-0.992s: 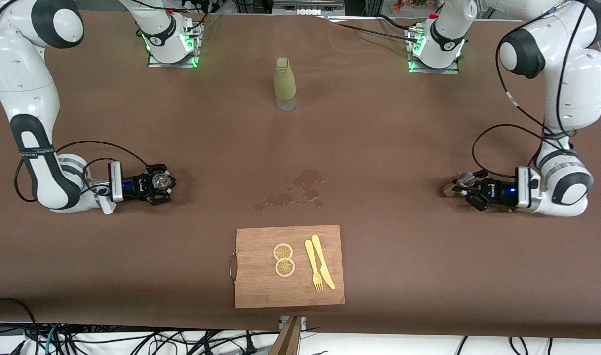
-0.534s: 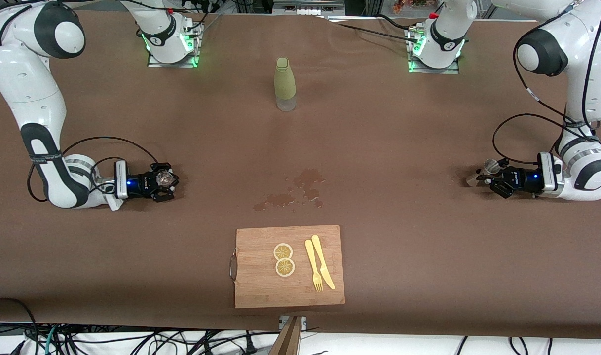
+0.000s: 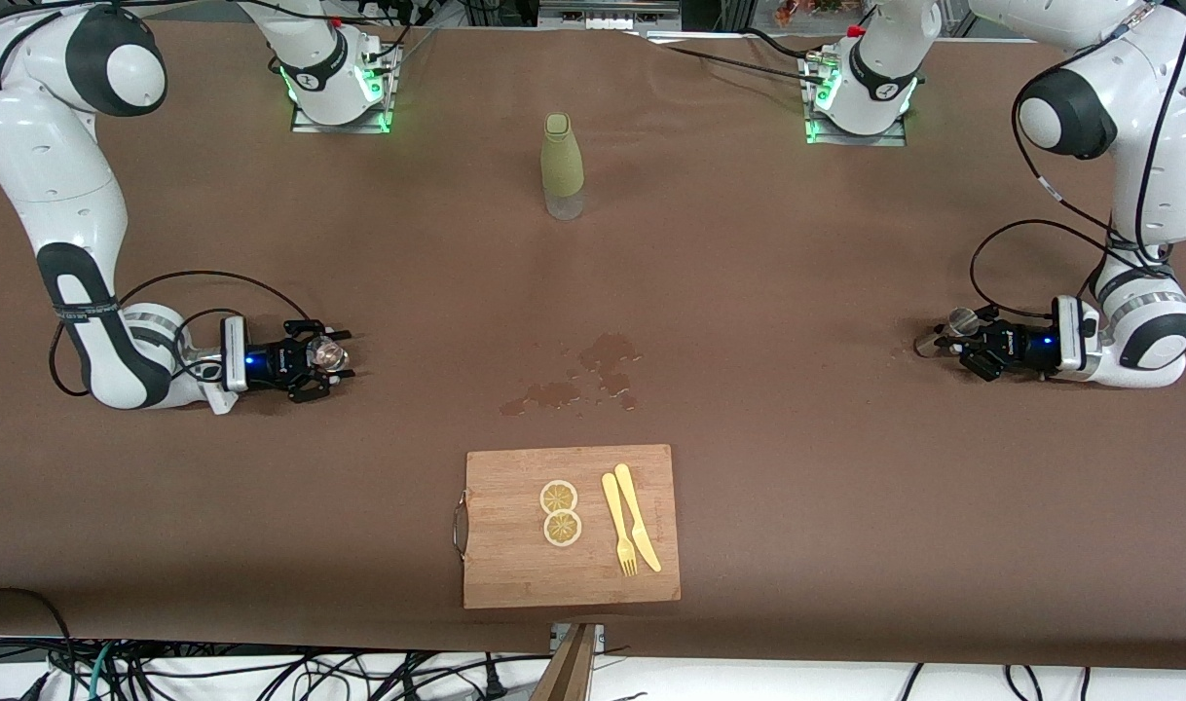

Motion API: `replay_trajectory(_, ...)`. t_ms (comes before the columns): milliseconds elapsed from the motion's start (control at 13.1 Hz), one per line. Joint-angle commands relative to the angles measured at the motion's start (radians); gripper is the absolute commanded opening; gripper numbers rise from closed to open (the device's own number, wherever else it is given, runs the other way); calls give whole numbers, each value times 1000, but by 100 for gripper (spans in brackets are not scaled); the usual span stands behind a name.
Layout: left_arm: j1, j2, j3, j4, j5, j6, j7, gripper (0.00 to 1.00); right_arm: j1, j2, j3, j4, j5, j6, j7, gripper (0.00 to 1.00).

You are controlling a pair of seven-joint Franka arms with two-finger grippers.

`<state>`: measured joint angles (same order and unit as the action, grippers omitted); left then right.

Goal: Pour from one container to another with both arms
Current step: 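Lower the glass cup and jigger onto the table with both grippers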

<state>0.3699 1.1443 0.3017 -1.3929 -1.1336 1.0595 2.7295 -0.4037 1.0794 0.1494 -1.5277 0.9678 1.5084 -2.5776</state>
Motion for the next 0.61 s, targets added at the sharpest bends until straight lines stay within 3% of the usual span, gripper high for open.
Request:
replay_trajectory(0,-5,9,4,-6,34,11,104,0,-18,7,-14,8,-12,-5,0,100)
replay_trajectory(229,-5,22,4,-2,35,42,101,0,-24,-10,-37,14,-33,-25,25,100)
replay_trajectory(305,-5,20,4,0,35,46,86,14,-26,-25,-53,24,-38,-37,54,100)
replay_trajectory(381,-6,20,5,6,37,50,52,66,-24,-47,-76,37,-55,-49,88,100)
replay_trajectory(458,-6,15,5,14,37,50,18,100,-26,-70,-86,38,-78,-62,131,100)
replay_trajectory(534,-6,14,7,38,38,50,-22,100,-27,-97,-111,38,-102,-74,175,100)
